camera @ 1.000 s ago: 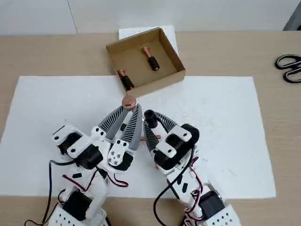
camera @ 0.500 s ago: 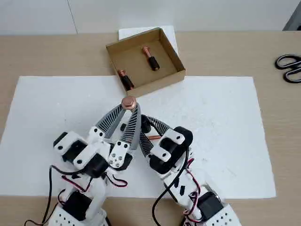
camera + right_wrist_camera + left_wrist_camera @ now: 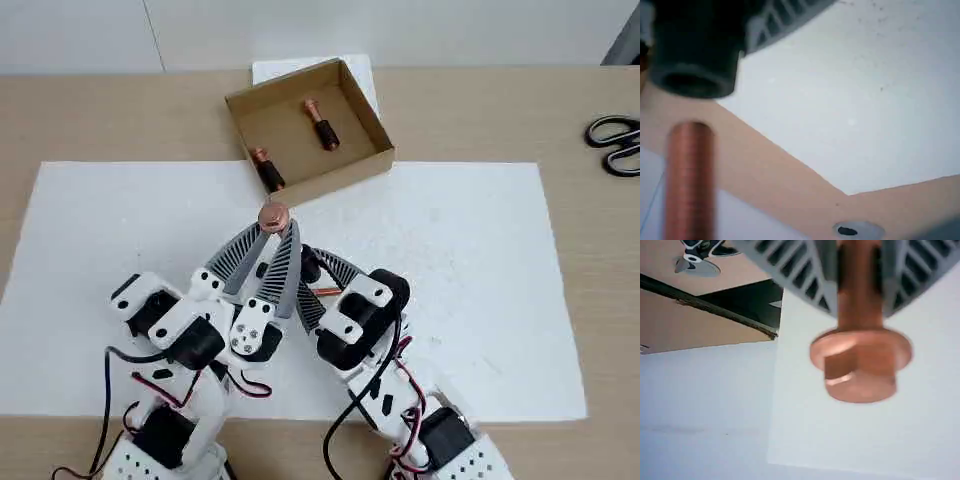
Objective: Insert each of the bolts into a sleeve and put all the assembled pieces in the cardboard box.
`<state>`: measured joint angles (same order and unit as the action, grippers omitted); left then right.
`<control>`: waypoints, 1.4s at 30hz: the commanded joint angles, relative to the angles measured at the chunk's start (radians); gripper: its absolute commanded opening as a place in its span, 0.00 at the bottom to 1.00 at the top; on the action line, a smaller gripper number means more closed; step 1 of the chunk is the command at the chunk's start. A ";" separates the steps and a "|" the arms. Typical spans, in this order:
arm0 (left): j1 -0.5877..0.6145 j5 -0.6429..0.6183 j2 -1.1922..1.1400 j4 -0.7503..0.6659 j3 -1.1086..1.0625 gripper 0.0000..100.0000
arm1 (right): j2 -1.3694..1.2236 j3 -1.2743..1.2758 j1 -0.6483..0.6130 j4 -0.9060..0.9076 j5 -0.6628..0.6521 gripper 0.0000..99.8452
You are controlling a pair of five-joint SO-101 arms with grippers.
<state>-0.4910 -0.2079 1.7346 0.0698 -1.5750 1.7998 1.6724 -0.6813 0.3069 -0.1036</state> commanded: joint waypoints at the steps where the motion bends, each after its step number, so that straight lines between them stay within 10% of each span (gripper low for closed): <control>1: -0.002 -0.008 0.012 0.041 0.051 0.01 | 0.015 -0.031 -0.007 -0.008 0.006 0.00; 26: -0.003 -0.002 0.017 0.319 0.021 0.01 | 0.015 -0.069 -0.038 -0.001 0.002 0.00; 34: -0.002 0.146 0.015 0.433 0.053 0.27 | 0.015 -0.069 -0.036 -0.001 -0.002 0.00; 42: 0.012 0.157 0.017 0.433 0.091 0.29 | 0.015 -0.068 -0.036 -0.004 -0.071 0.00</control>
<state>-0.4818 -0.0575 1.7438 0.4979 -1.5275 1.7983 1.6648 -0.7089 0.3084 -0.1634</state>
